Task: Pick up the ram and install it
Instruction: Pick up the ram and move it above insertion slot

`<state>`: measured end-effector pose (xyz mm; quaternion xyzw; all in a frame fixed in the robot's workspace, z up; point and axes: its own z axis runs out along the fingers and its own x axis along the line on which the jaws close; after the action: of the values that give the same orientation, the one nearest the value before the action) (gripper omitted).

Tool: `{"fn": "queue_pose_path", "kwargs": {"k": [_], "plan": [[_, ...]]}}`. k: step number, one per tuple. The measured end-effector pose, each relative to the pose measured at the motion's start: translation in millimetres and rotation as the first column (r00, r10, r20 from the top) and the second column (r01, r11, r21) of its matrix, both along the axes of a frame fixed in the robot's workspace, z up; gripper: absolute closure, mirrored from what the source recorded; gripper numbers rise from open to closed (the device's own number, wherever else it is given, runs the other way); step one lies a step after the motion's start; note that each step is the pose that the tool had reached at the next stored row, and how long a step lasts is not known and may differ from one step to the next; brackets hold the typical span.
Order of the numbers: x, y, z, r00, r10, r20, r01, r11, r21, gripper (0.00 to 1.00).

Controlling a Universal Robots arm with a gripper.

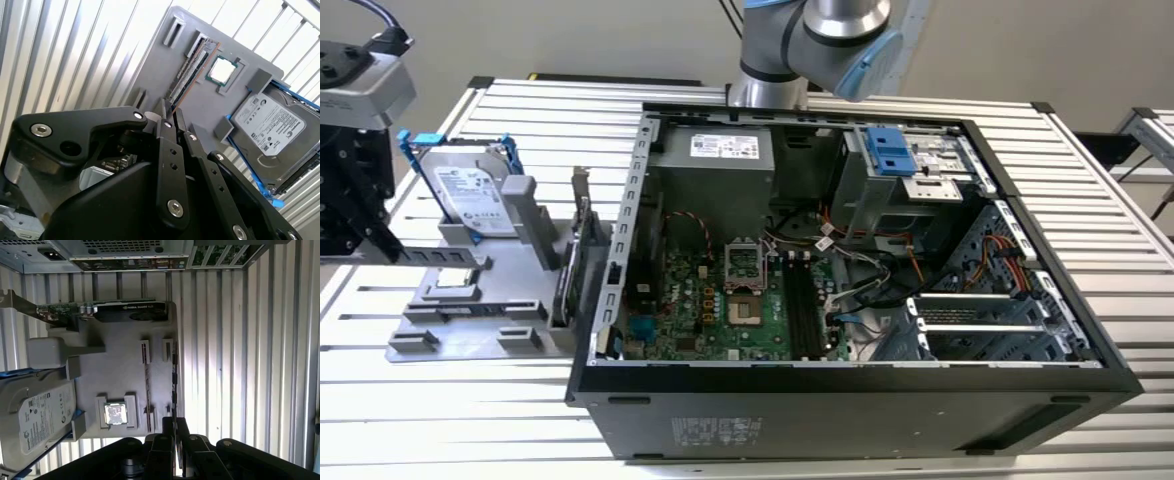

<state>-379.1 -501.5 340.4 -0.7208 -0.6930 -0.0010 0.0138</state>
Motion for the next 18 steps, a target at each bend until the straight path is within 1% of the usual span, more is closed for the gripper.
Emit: {"fn": "queue_pose_path", "kwargs": {"k": [18], "plan": [[0.0,0.0,13.3,1.0000,0.000,0.0000,0.000,1.0000,0.0000,1.00]]}}
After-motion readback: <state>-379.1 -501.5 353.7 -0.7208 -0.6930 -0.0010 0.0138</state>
